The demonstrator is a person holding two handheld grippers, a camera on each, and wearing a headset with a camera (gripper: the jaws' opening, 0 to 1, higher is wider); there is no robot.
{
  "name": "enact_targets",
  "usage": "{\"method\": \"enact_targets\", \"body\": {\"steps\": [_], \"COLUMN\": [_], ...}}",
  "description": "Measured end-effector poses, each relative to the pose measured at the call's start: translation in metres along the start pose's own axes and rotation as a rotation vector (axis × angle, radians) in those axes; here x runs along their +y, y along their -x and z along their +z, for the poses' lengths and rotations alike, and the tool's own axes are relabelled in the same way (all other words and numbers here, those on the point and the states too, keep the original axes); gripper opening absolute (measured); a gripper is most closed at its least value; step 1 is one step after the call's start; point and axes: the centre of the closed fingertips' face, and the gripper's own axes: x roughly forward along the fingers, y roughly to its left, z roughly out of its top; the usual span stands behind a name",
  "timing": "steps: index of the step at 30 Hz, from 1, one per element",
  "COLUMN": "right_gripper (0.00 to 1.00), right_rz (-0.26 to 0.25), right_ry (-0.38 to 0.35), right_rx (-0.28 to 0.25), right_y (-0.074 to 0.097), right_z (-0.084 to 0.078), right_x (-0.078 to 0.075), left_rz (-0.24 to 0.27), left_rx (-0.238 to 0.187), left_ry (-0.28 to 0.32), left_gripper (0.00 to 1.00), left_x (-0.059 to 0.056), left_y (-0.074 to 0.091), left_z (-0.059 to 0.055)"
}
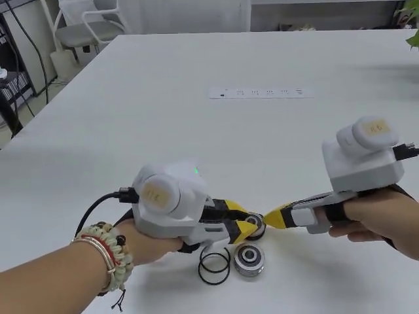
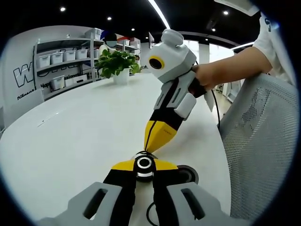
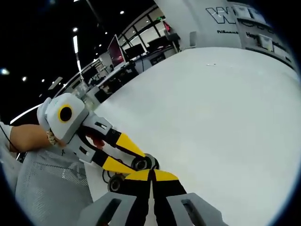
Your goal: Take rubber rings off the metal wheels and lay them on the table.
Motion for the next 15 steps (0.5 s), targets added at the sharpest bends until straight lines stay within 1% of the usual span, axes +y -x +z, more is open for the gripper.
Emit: {"method": "enact_targets", "body": {"steps": [15], "right_gripper": [0.0], "right_rz": [0.001], "right_ry": [0.03], "right_rx": [0.014], "right_y": [0.0005], "right_z": [0.0], "right_x": [0.0055], "left_rz": [0.008], "left_rx": [0.001], "left_ry": [0.002], "left_gripper": [0.08], "left_x": [0.0013], "left_y": [0.0001], "left_z": [-0.0001]}}
